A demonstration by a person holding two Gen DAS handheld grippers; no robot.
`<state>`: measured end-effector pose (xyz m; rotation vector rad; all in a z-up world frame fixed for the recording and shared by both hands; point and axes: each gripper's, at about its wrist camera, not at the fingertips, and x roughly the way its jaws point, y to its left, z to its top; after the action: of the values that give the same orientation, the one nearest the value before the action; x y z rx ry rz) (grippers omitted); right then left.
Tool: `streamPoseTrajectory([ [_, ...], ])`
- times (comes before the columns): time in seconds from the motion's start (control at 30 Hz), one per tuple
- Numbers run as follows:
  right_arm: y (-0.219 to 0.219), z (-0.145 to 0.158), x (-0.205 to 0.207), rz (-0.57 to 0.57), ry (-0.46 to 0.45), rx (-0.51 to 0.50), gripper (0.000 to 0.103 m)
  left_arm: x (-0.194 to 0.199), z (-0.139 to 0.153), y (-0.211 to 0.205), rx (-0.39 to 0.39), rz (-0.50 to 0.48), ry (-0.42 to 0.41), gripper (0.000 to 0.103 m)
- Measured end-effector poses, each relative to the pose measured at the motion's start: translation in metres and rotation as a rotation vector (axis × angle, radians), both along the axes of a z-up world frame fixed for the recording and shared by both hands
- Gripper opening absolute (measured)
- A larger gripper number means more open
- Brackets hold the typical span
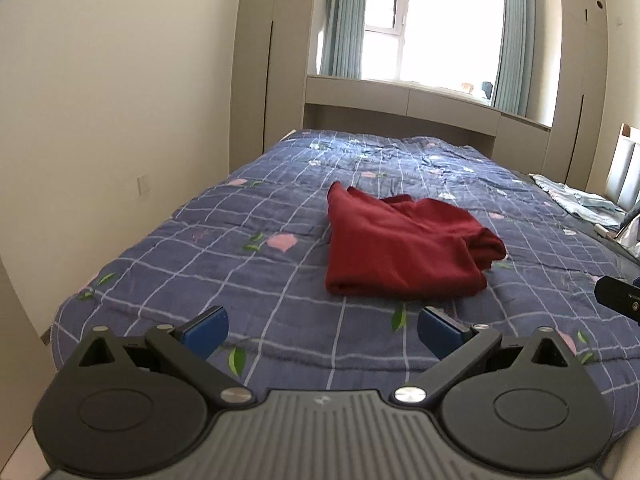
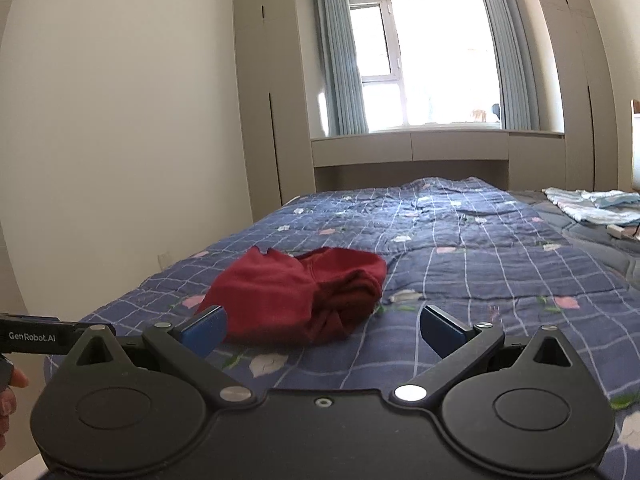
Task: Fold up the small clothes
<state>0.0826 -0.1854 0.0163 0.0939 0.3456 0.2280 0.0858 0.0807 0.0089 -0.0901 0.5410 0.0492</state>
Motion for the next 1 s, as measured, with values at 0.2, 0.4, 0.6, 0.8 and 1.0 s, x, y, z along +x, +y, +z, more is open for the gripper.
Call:
streamPoseTrajectory([
  [0.2, 0.0028, -0.0021, 0.0016, 0.006, 0.007, -0.003, 0.102, -0.0017, -0.0025, -0.0001, 0.003, 0.001, 0.005, 0.103],
  [0.4, 0.0031, -0.0019, 0.0013, 0.007, 0.007, -0.005, 0.102, -0.0006, -0.0024, -0.0001, 0.003, 0.000, 0.004, 0.103],
  [0.6, 0.0041, -0.0023, 0.0023, 0.007, 0.009, -0.007, 0.102, -0.0006, -0.0022, -0.0001, 0.005, 0.001, 0.004, 0.103],
  [0.8, 0.0044, -0.0021, 0.0021, 0.006, 0.008, -0.007, 0.102, -0.0004, -0.0022, 0.0003, 0.003, 0.001, 0.005, 0.103],
  [1.0, 0.0038, -0.0026, 0.0019, 0.007, 0.009, -0.008, 0.102, -0.0008, -0.0022, 0.0005, 0.003, 0.002, 0.004, 0.103],
])
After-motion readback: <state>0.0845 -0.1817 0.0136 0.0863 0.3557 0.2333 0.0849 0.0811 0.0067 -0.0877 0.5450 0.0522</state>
